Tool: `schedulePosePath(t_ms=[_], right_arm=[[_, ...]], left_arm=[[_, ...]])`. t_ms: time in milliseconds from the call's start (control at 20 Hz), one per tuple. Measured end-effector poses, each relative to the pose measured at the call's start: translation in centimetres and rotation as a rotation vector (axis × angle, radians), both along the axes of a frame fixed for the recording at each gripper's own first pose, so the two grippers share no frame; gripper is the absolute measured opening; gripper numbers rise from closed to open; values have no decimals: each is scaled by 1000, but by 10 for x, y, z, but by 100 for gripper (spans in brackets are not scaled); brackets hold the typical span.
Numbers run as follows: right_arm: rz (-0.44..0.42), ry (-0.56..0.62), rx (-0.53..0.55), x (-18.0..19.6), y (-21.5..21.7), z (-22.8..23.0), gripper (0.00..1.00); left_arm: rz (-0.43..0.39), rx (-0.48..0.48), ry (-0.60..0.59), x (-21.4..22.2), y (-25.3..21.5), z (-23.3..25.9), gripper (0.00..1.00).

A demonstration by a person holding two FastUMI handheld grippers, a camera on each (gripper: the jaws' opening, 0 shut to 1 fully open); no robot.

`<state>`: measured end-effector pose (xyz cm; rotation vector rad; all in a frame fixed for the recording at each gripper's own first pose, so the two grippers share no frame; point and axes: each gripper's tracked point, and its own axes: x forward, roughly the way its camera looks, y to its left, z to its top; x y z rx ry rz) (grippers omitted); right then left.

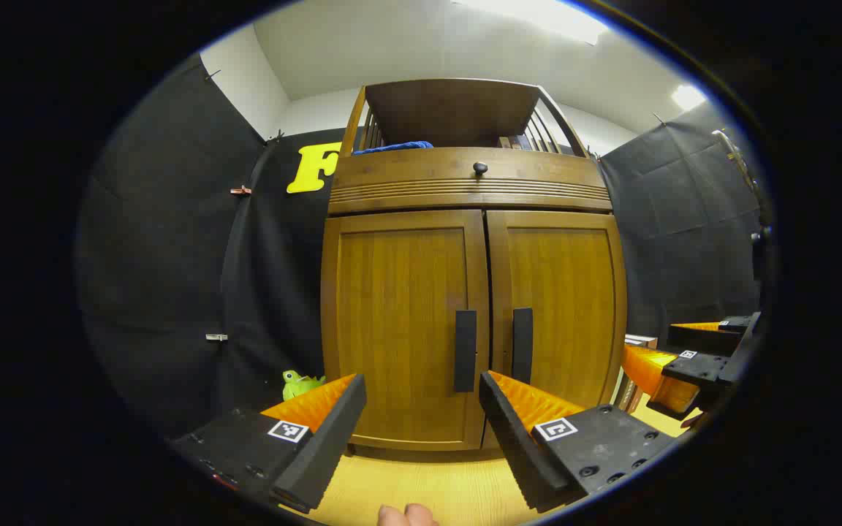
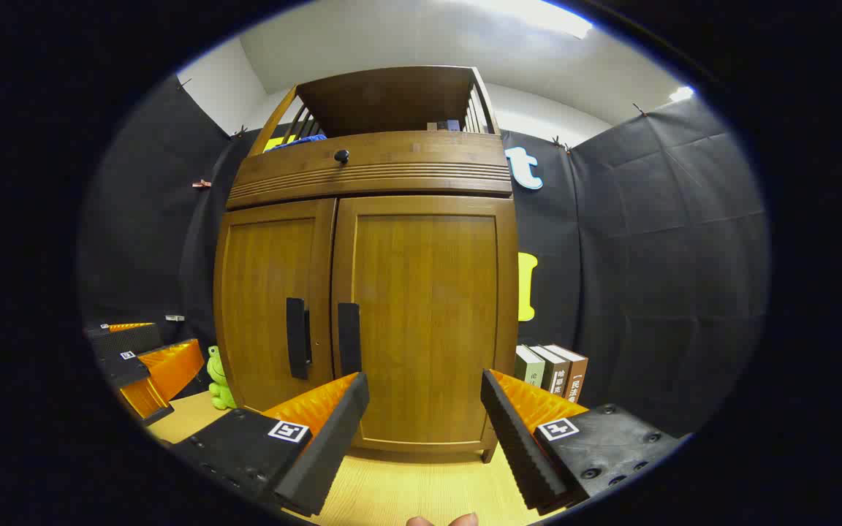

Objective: Open the right door of the double-door shoe cabinet with the right hand, and open the left door with the left hand.

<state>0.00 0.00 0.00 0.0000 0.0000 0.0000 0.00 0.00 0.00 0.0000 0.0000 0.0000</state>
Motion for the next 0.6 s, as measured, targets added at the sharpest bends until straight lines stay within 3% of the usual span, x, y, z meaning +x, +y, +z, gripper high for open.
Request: schedulePosePath(t_ms=[600], right_arm=[[15, -13, -2, 0, 3, 0, 98]], left_arm=[[-15, 2, -5, -2, -4, 1, 96]])
